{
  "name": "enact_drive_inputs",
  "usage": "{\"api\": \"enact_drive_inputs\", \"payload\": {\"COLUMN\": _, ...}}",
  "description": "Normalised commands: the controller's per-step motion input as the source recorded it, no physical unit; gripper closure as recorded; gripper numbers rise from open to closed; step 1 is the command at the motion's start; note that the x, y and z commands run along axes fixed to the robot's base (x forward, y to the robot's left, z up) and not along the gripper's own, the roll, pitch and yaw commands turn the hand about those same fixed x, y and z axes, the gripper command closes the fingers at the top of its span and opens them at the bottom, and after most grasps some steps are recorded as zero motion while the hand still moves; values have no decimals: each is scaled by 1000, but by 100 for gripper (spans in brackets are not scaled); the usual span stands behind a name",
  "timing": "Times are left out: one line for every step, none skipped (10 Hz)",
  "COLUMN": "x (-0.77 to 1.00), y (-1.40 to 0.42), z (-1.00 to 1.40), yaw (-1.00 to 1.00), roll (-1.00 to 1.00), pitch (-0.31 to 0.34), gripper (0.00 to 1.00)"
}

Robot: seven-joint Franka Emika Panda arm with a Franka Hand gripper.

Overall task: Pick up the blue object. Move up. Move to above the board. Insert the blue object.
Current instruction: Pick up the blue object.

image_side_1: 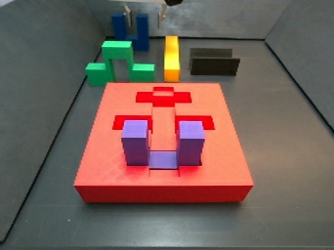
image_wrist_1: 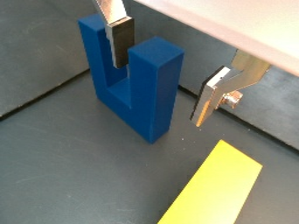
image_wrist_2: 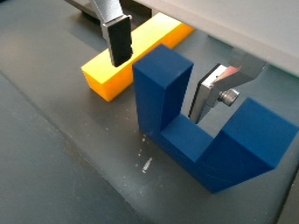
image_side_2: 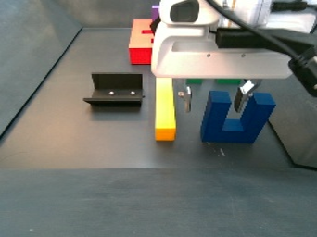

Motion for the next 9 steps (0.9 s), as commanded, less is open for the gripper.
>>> {"api": "enact_drive_inputs", "payload": {"x": 9, "y": 117, "z": -171, "yaw": 0, "roll": 0, "pitch": -21, "gripper": 0}}
{"api": "enact_drive_inputs", "payload": {"x": 9, "y": 174, "z": -97, "yaw": 0, "roll": -10, "pitch": -17, "gripper": 0}}
{"api": "enact_drive_inputs", "payload": {"x": 0, "y": 114, "z": -43, "yaw": 0, "roll": -31, "pitch": -13, "gripper": 0}}
{"api": "enact_drive_inputs", "payload": {"x": 0, "y": 0, "z": 0, "yaw": 0, "roll": 0, "pitch": 0, "gripper": 0}}
{"api": "enact_drive_inputs", "payload": {"x": 0, "y": 0, "z": 0, "yaw": 0, "roll": 0, "pitch": 0, "gripper": 100}}
{"api": "enact_drive_inputs", "payload": {"x": 0, "y": 0, "z": 0, "yaw": 0, "roll": 0, "pitch": 0, "gripper": 100}}
{"api": "enact_drive_inputs", "payload": {"x": 0, "y": 0, "z": 0, "yaw": 0, "roll": 0, "pitch": 0, "gripper": 100}}
{"api": "enact_drive_inputs", "payload": {"x": 0, "y": 0, "z": 0, "yaw": 0, "roll": 0, "pitch": 0, "gripper": 100}}
{"api": "enact_drive_inputs", "payload": {"x": 0, "y": 0, "z": 0, "yaw": 0, "roll": 0, "pitch": 0, "gripper": 100}}
